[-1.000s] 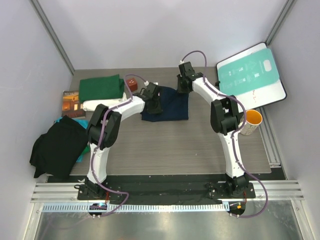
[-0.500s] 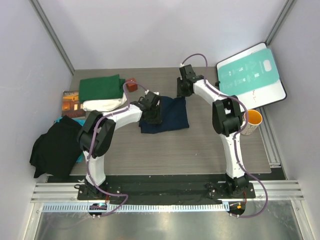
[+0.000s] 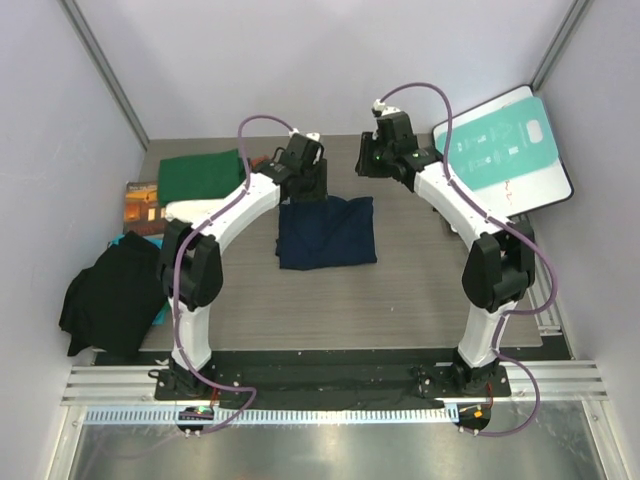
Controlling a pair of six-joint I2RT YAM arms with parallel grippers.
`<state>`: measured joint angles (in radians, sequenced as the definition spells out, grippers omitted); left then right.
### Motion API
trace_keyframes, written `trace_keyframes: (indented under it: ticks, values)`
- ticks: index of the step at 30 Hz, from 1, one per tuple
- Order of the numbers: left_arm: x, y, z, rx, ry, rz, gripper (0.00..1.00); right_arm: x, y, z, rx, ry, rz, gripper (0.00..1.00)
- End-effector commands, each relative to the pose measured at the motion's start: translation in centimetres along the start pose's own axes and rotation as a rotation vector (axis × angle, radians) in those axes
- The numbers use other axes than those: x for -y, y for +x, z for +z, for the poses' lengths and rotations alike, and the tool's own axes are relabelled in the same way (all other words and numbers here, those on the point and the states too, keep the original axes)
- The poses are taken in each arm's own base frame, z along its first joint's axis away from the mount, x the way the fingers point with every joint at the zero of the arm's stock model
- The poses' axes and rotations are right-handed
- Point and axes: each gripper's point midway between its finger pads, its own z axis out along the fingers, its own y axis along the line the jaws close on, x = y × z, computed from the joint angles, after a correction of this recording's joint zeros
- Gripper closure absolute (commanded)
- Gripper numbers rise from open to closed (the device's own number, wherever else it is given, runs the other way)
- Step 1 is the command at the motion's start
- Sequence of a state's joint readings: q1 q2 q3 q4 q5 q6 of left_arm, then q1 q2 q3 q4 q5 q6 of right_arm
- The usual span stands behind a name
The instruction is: Fold and stack the t-shirts
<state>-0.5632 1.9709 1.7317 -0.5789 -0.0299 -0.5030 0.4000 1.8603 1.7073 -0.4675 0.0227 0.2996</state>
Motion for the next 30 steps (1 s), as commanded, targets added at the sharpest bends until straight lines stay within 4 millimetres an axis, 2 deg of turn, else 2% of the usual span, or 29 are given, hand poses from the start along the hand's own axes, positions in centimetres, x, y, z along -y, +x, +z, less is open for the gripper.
trace_keyframes:
  ticks: [1, 5, 10, 14, 18, 24, 30]
  values:
    - [-2.0, 0.5, 1.6, -0.068, -0.058, 0.026, 0.6, -0.5, 5.6, 0.8, -0.117, -0.029, 0.016, 0.61]
    - [-2.6, 0.8, 2.8, -0.084, -0.071, 0.022, 0.61, 0.3, 8.7, 1.8, -0.166, -0.014, 0.031, 0.62]
    - [-4.2, 2.7, 4.7, -0.122, -0.124, 0.018, 0.63, 1.0, 12.5, 4.1, -0.255, -0.006, 0.033, 0.63]
    - [-6.8, 4.1, 5.7, -0.14, -0.228, 0.007, 0.65, 1.3, 15.2, 5.2, -0.318, 0.01, 0.03, 0.64]
    - [-9.5, 4.3, 5.9, -0.129, -0.305, -0.037, 0.64, 2.3, 18.0, 5.5, -0.387, 0.044, 0.026, 0.65]
    - [-12.4, 4.9, 5.7, -0.145, -0.354, -0.1, 0.65, 3.1, 19.9, 5.1, -0.413, 0.067, 0.03, 0.65]
    - [-13.1, 5.2, 5.8, -0.165, -0.351, -0.104, 0.66, 3.7, 20.6, 4.8, -0.423, 0.088, 0.023, 0.65]
